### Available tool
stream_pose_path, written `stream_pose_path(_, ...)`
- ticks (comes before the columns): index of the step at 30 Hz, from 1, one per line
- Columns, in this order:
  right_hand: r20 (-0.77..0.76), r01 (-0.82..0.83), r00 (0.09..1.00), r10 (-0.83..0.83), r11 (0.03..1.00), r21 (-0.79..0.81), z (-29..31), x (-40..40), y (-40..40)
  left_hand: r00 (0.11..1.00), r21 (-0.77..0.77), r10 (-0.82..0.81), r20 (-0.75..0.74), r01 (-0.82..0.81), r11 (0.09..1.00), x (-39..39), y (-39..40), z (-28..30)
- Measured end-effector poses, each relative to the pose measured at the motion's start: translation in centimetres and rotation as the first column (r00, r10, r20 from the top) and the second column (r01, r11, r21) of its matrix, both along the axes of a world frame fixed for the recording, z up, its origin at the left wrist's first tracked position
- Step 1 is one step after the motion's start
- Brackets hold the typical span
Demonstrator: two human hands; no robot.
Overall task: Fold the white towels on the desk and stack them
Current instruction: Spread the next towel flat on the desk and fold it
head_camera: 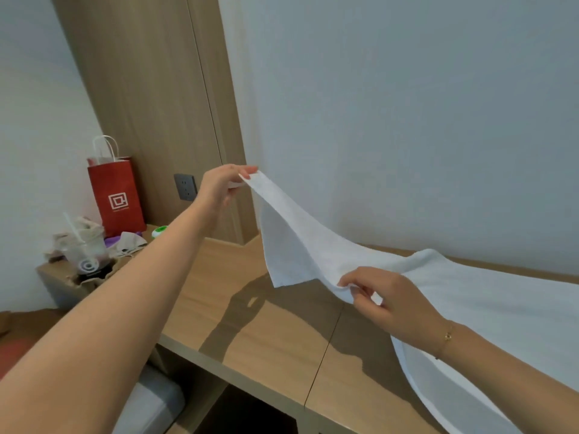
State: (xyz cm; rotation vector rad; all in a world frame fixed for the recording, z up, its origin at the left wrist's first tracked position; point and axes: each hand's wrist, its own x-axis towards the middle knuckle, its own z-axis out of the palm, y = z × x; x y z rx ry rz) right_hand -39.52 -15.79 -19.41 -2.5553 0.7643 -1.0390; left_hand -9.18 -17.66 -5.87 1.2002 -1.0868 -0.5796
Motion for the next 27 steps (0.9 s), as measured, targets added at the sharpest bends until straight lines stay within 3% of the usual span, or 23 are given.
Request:
stream_pose_path(3,-0.118,-0.058,0.991,0.066,0.996,0.066,-1.6,0.6,0.5,0.984,0.018,-0.040,0.171,0.038,0.999,1.9,3.1,-2.3)
stream_pose_path(7,-0.386,-0.094,0.911,0.143,0.985,0.141,-4.1,1.8,1.4,0.912,0.299,-0.107,0.396,-0.018,0.954,5.6,7.7,-9.9)
stream_pose_path(9,-0.447,-0.101,0.876,0.180,0.975,0.195,-4.7,2.3,1.7,0.869,0.501,-0.199,0.454,-0.064,0.863,7.0,9.2,-13.1)
stream_pose_path(11,-0.414,-0.107,0.882,0.223,0.953,0.284,-4.7,2.5,1.8,0.763,0.665,-0.329,0.557,-0.172,0.727,7.7,10.2,-15.2)
stream_pose_path(13,-0.311,-0.098,0.926,0.214,0.932,0.349,-4.3,2.5,1.5,0.590,0.634,-0.367,0.719,-0.343,0.693,8.0,10.7,-16.1)
stream_pose_path(15,-0.248,0.000,0.965,0.086,0.944,0.329,-4.3,2.1,0.6,0.487,0.481,-0.261,0.833,-0.405,0.778,7.3,10.7,-16.2)
stream_pose_path(18,-0.414,0.273,0.897,-0.156,0.931,0.241,-5.7,1.0,-0.2,0.576,0.341,-0.138,0.806,-0.260,0.903,4.6,9.9,-16.5)
stream_pose_path(20,-0.555,0.335,0.814,-0.174,0.921,0.201,-7.5,0.5,0.1,0.564,0.329,-0.176,0.807,-0.181,0.927,2.0,9.0,-17.3)
stream_pose_path(23,-0.636,0.340,0.751,-0.176,0.929,0.145,-9.4,0.1,0.8,0.499,0.467,-0.315,0.807,-0.215,0.858,-0.8,8.1,-19.4)
stream_pose_path(27,-0.588,0.277,0.799,-0.124,0.945,0.177,-9.9,-1.0,1.0,0.386,0.548,-0.407,0.828,-0.400,0.735,-0.4,8.9,-22.3)
